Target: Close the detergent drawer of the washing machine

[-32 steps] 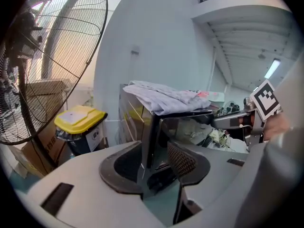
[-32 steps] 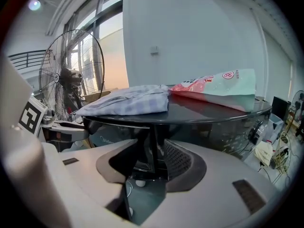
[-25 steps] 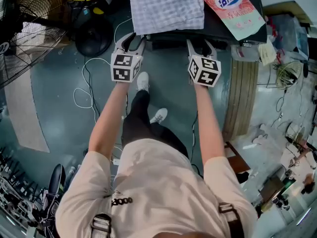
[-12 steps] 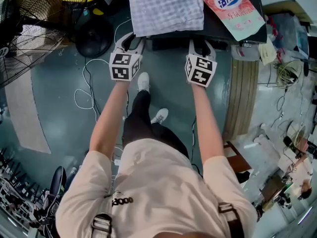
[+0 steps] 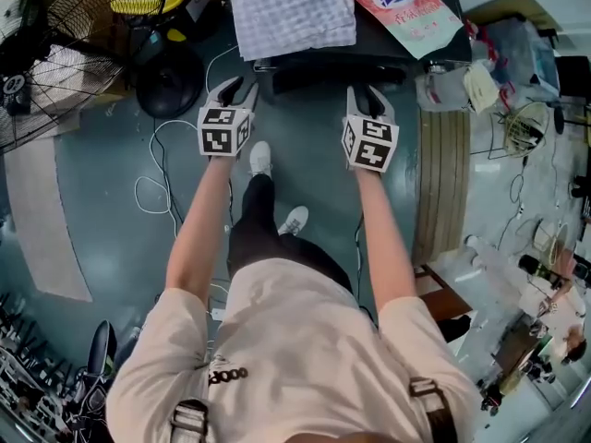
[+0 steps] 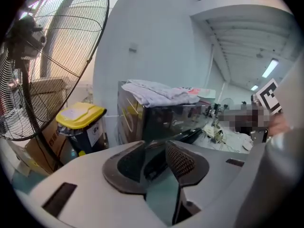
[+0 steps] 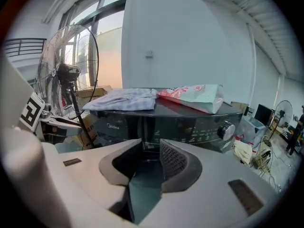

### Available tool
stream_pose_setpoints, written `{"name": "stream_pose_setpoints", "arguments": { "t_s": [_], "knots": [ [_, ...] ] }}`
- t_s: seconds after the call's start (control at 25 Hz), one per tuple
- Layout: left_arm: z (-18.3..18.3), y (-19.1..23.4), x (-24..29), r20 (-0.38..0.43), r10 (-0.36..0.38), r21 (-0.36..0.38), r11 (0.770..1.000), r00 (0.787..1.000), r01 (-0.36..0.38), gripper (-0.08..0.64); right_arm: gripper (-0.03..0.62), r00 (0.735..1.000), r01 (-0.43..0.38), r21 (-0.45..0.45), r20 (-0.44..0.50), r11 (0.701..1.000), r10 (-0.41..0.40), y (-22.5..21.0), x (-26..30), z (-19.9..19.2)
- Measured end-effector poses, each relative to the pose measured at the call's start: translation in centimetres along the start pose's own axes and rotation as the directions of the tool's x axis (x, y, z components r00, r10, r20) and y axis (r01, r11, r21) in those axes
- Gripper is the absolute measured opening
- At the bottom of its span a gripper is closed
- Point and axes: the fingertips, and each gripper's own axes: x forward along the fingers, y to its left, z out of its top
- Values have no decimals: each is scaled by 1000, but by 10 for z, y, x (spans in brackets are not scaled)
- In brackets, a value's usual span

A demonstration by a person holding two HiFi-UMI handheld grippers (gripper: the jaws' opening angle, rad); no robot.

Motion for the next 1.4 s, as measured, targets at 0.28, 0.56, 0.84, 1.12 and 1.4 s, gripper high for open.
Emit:
{"name": "stream_pose_setpoints", "arguments": {
  "t_s": [0.28,0.56,0.84,1.12,1.4],
  "knots": [
    [5,-40,-66,58,-25,44,999,998,22,40,21,997,13,-106,75,994,-5,-18,-87,15],
    [41,-93,-148,167,-40,180,984,985,10,18,7,976,-123,-222,150,967,158,5,-171,43],
    [69,-131,-223,261,-47,256,966,964,-22,17,6,944,-206,-324,185,923,275,37,-246,63],
    [105,-166,-288,345,-98,335,942,934,-25,18,6,904,-193,-406,281,893,323,51,-315,104],
    [137,-193,-338,410,-151,416,909,900,-37,17,6,877,-140,-442,360,886,319,55,-362,128]
  ]
}}
